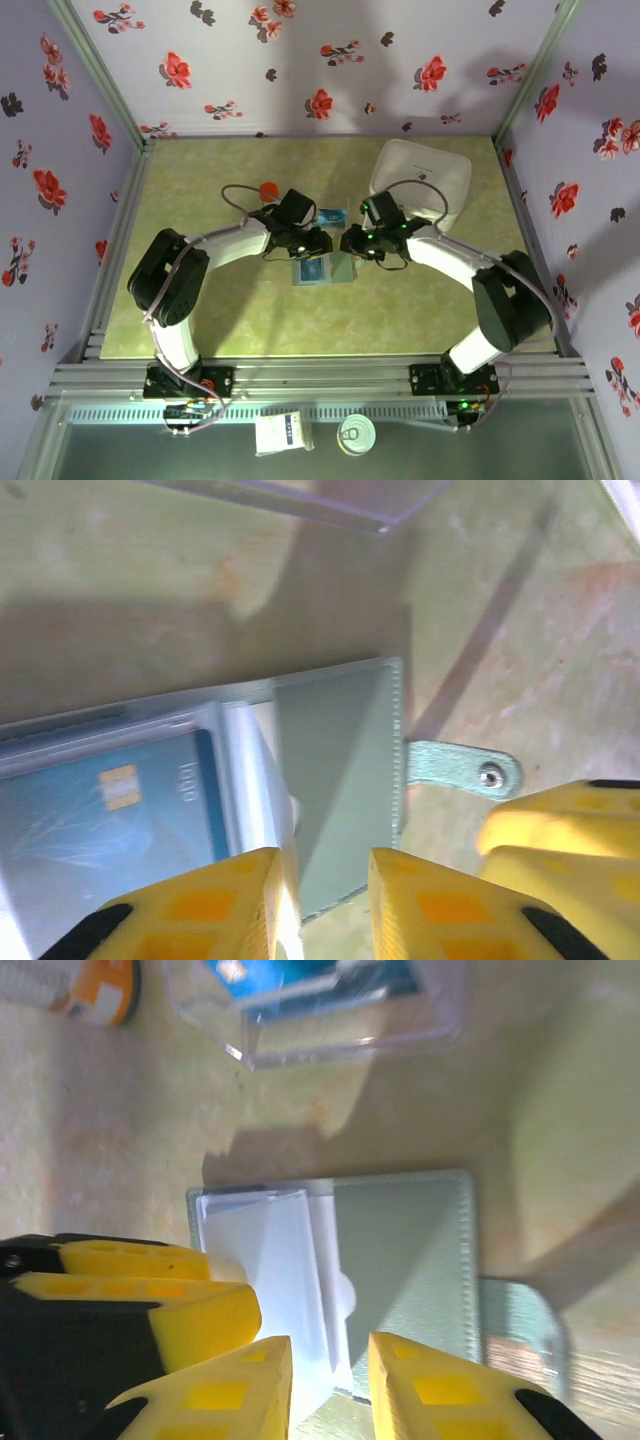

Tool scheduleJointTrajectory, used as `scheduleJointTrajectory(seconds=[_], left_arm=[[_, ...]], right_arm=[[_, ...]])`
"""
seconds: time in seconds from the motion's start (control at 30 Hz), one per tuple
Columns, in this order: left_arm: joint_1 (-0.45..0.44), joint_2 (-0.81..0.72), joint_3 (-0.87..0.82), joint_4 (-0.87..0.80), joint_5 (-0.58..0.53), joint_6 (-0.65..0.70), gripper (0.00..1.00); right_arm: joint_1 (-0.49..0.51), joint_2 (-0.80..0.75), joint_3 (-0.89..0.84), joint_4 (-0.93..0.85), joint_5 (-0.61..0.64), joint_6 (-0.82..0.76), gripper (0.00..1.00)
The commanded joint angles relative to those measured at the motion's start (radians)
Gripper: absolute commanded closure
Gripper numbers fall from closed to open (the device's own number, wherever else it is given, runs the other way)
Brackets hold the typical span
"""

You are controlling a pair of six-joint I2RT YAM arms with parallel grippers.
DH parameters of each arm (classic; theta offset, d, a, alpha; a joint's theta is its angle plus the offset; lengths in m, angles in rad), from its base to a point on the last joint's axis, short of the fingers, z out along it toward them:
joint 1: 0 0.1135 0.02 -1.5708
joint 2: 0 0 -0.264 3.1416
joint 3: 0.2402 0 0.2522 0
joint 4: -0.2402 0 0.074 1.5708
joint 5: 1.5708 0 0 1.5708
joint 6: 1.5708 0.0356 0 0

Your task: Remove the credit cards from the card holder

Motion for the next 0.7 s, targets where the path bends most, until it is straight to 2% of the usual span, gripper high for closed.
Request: scheduleJointTrajectory(seconds=[0.0,0.37,0.67], left_arm=[[-0.020,0.070,0.056,-0.034,0.019,0.004,0.67],[-0.056,0.152,0.143,-0.042,0.034,0.005,0.55],[-0.008,0.014,0.029,-0.030,-0.002,0.021,0.56]], right_arm=[[-0.033,-0.055,-0.047,-0.044,0.042,-0.021,0.72],[-0.057,-0.110,-0.078,-0.079,0.049,-0.027,0.69],[-0.033,-0.063,-0.056,-0.005,-0.037,0.013,0.70]])
